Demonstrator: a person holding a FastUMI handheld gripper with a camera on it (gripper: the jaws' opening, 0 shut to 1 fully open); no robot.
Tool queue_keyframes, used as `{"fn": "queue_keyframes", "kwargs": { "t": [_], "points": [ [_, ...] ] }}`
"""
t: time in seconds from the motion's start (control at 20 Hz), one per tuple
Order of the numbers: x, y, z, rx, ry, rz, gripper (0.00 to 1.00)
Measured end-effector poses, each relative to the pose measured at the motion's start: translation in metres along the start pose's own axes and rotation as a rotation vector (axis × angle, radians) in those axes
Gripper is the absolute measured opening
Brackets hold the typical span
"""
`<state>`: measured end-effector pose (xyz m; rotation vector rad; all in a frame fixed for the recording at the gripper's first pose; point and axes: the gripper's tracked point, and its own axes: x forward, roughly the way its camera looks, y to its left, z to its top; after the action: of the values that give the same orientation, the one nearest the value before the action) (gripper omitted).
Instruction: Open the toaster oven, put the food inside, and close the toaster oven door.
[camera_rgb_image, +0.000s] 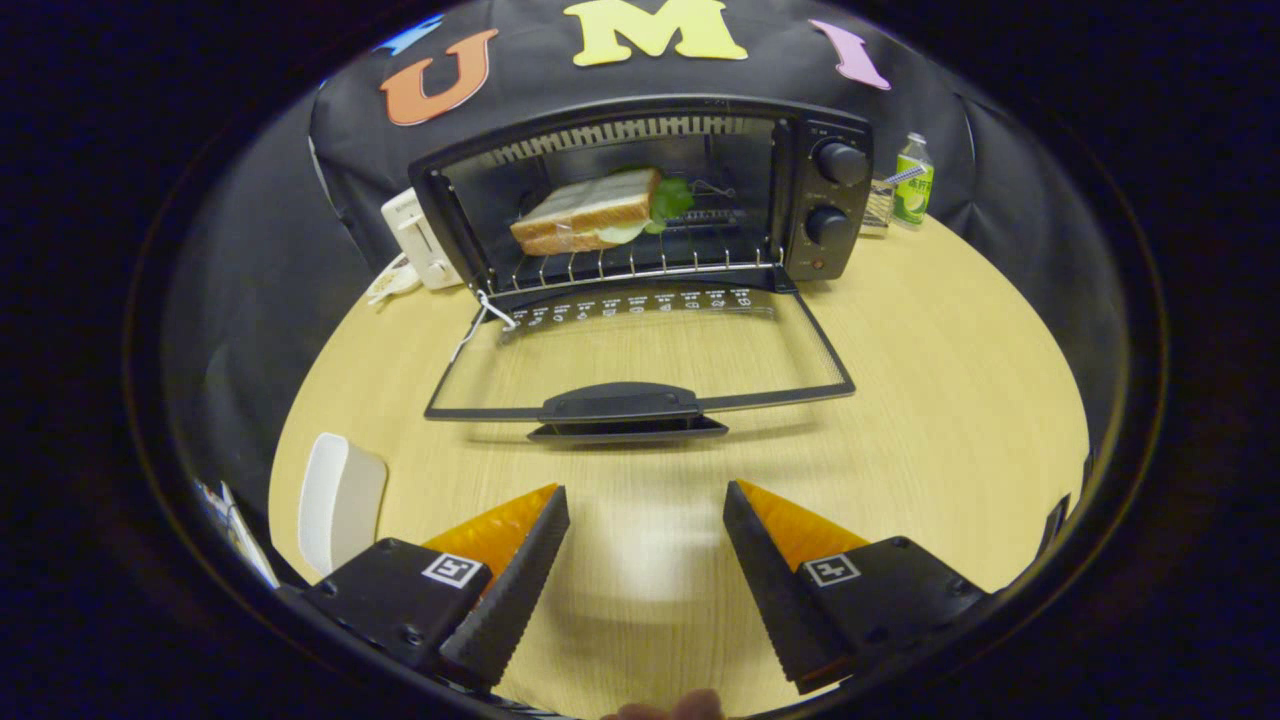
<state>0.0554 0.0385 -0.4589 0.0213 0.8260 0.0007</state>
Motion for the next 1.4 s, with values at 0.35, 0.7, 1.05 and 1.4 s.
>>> {"fn": "queue_keyframes", "kwargs": {
  "t": [0.35, 0.7, 1.05, 1.4],
  "points": [
    [0.026, -0.002, 0.014, -0.037, -0.026, -0.051, 1.0],
    [0.001, 0.002, 0.03, -0.029, -0.056, -0.019, 1.0],
    [-0.057, -0.002, 0.107, -0.058, -0.239, 0.006, 1.0],
    [-0.165, 0.026, 0.228, -0.073, -0.494, 0.073, 1.0]
  ]
}}
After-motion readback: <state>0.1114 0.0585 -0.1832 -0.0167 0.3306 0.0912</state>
